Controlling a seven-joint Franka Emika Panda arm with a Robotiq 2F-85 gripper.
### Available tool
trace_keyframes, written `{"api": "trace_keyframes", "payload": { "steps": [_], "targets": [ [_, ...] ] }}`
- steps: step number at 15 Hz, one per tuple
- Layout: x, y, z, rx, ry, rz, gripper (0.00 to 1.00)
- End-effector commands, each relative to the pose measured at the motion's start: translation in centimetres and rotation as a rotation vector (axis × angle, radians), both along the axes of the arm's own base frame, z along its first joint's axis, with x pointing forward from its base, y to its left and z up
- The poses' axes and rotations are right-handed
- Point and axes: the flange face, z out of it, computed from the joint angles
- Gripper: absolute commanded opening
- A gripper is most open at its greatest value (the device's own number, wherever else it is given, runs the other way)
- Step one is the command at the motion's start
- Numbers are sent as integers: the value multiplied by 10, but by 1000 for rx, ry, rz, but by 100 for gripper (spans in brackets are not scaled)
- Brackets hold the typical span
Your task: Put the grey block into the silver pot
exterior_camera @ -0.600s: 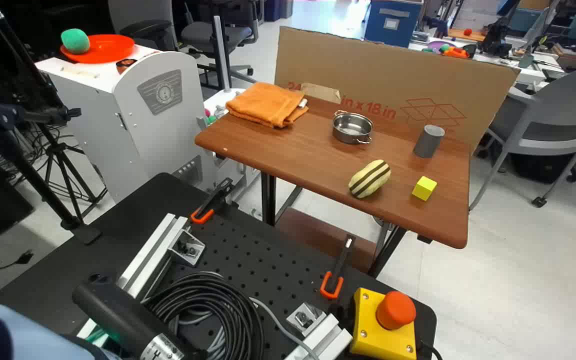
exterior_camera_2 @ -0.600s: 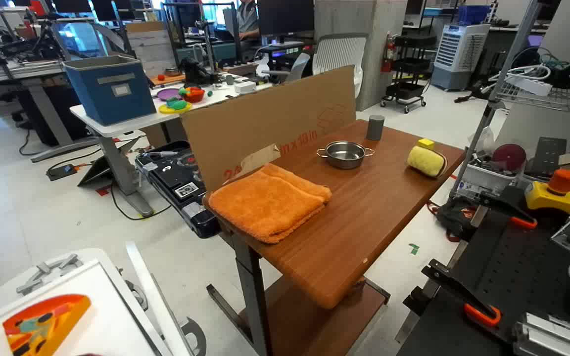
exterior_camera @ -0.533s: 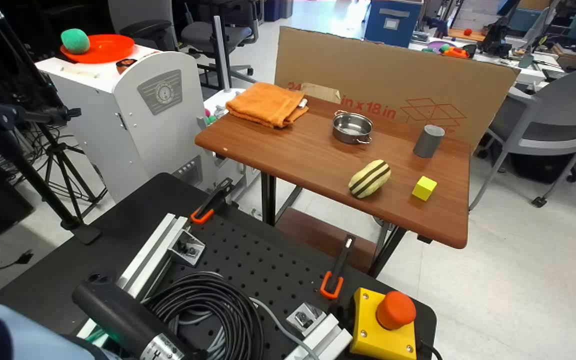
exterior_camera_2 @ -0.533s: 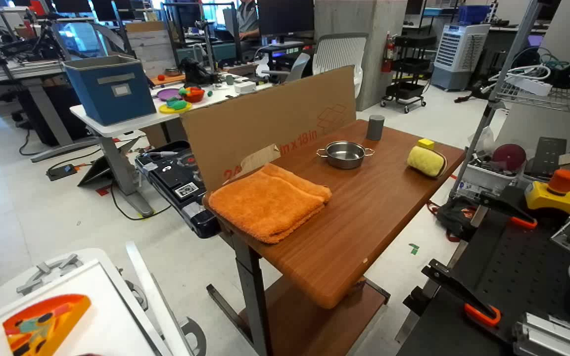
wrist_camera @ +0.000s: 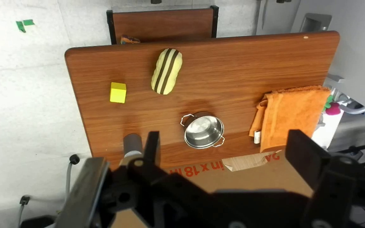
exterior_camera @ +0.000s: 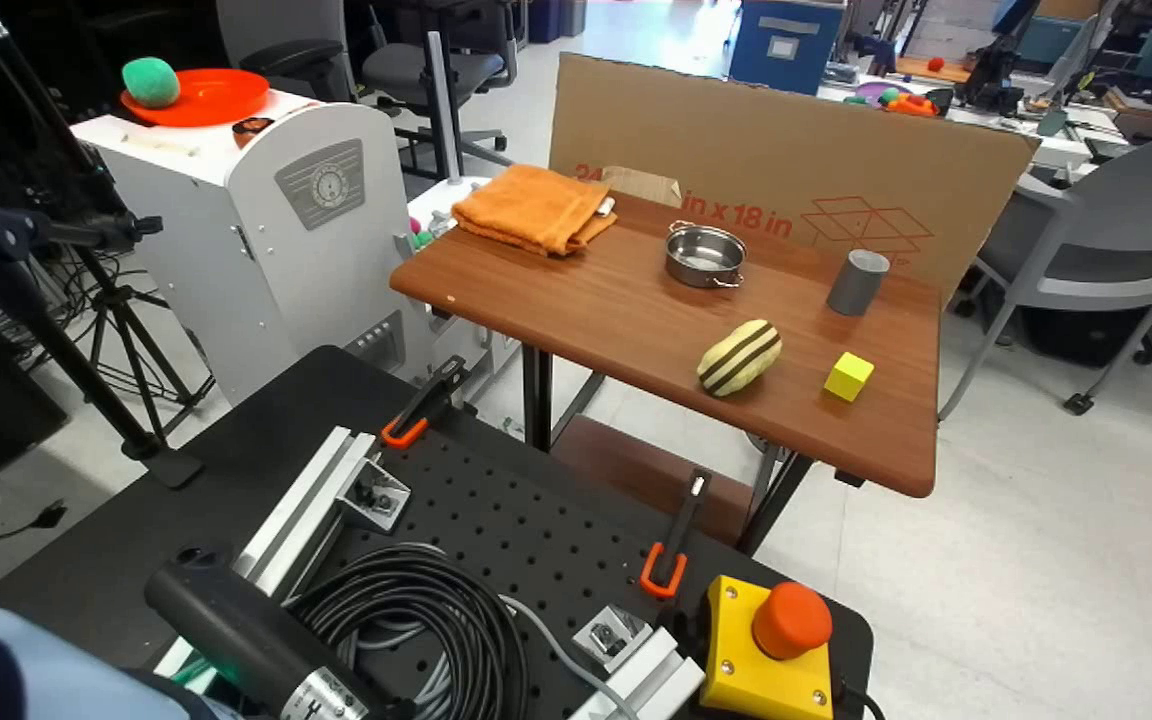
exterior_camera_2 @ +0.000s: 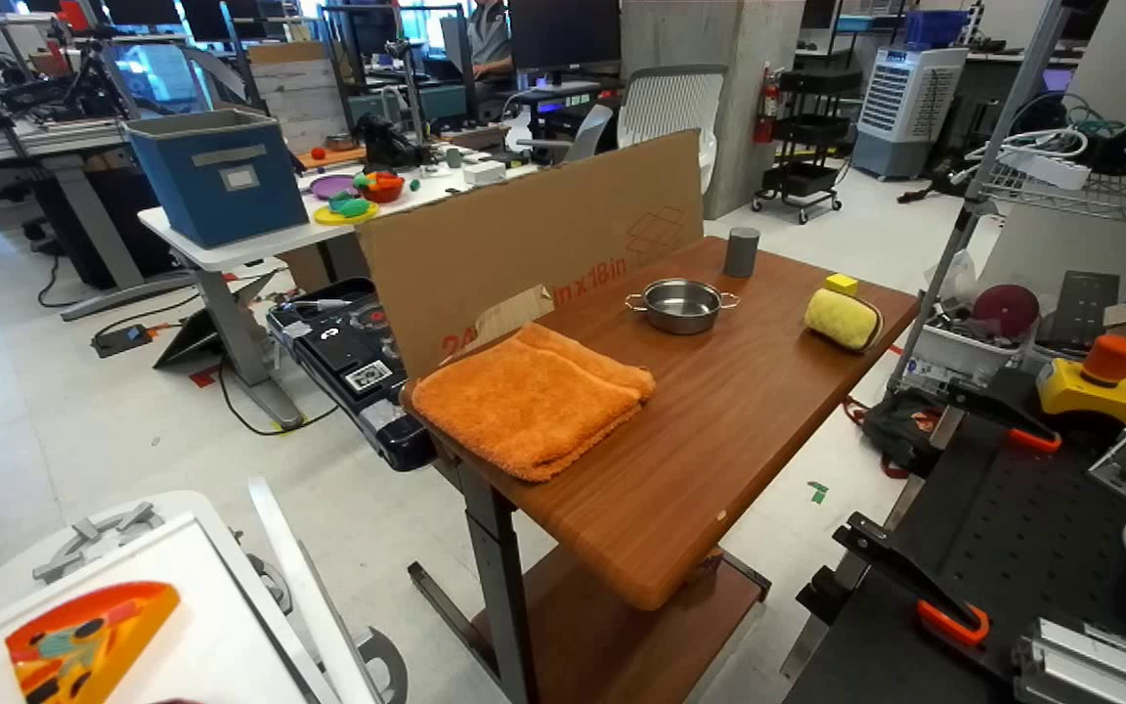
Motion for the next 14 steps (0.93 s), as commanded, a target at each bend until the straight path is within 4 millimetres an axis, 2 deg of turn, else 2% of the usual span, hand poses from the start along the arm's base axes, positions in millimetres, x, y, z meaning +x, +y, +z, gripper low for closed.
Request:
{"api": "trace_keyframes", "payload": {
  "steps": [1, 6, 11, 14],
  "targets": [
    [34, 3, -18, -31, 14, -28, 100],
    [110, -1, -54, -87, 5, -68, 100],
    [188, -12, -102, -137, 5, -111, 100],
    [222, -24, -131, -167, 16, -141, 100]
  ]
}}
